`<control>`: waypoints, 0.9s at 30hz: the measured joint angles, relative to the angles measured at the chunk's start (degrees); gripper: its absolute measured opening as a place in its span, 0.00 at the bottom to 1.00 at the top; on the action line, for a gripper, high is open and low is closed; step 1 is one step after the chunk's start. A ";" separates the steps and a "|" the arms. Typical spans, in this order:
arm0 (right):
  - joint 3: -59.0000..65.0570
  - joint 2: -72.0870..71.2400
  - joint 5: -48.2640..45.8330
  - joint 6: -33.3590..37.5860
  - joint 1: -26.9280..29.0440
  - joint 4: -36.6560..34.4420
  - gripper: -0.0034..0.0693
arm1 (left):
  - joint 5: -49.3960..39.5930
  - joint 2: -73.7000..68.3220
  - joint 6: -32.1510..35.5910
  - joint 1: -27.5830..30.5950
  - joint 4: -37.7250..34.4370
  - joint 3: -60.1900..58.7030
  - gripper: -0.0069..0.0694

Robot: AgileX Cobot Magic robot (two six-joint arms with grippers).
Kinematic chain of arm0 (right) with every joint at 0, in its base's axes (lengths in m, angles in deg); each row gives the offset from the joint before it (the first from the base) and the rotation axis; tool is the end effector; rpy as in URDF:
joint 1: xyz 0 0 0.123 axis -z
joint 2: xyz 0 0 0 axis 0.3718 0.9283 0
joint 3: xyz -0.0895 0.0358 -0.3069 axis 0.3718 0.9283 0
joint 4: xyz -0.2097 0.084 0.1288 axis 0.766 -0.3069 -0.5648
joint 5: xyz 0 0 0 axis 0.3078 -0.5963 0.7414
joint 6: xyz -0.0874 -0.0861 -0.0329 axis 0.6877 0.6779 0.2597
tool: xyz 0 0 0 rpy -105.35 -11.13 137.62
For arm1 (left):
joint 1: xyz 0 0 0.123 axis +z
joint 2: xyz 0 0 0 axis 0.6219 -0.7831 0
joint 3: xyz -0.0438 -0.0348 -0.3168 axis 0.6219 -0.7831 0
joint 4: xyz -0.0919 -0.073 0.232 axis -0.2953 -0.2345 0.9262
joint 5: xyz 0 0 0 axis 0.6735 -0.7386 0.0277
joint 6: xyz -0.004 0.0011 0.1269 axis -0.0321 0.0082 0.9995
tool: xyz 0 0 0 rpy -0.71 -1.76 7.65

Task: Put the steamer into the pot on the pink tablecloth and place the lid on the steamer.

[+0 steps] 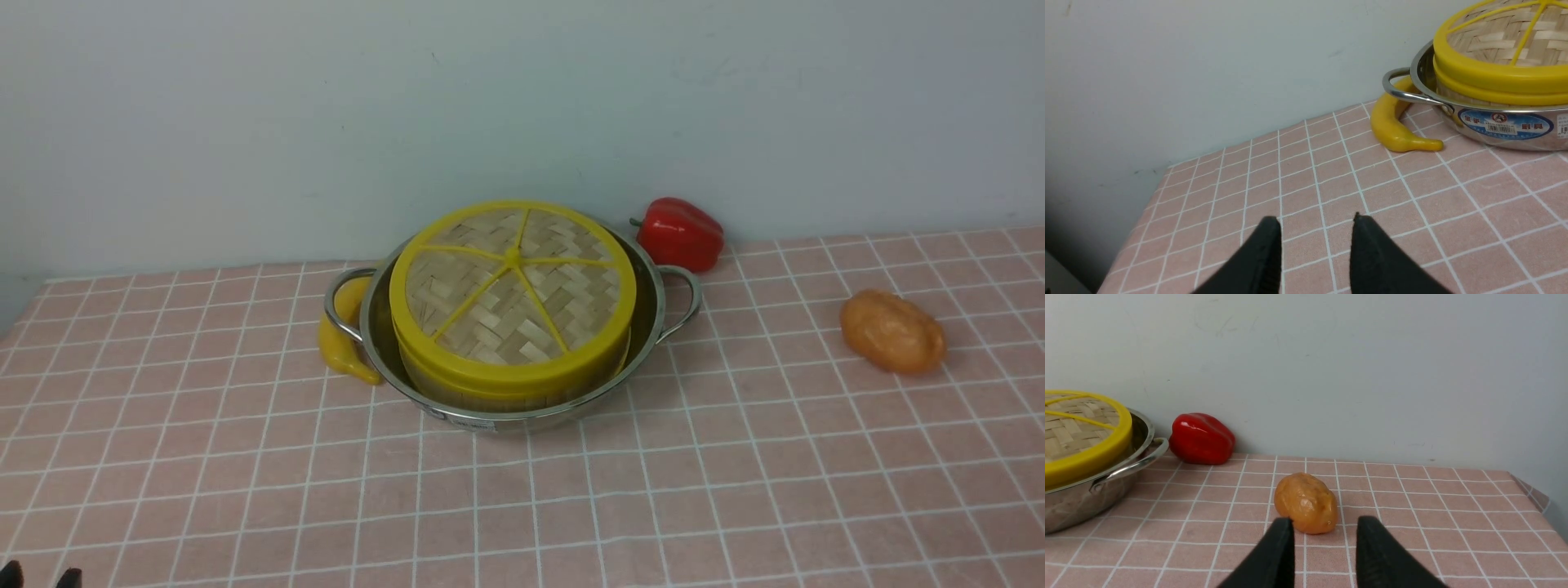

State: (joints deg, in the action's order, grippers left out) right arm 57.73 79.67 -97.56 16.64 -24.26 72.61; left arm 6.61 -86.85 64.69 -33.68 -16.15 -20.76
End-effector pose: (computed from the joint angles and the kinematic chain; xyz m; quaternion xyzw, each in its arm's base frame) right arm 0.0597 -0.0033 0.2008 0.0211 0.7605 0.0159 0.6488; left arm 0.0626 -0.0014 0.1819 0.1070 0.7562 0.1102 0.6360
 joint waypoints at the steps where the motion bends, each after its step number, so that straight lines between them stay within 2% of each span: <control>1: 0.00 0.00 0.00 0.00 0.00 0.00 0.38 | 0.00 0.00 0.00 0.00 0.00 0.00 0.40; 27: 0.00 0.00 0.00 0.00 0.00 0.00 0.38 | 0.00 0.00 0.00 0.00 0.00 0.00 0.41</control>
State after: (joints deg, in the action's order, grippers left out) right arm 57.73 79.67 -97.56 16.64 -24.26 72.61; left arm 6.61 -86.85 64.69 -33.68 -16.15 -20.76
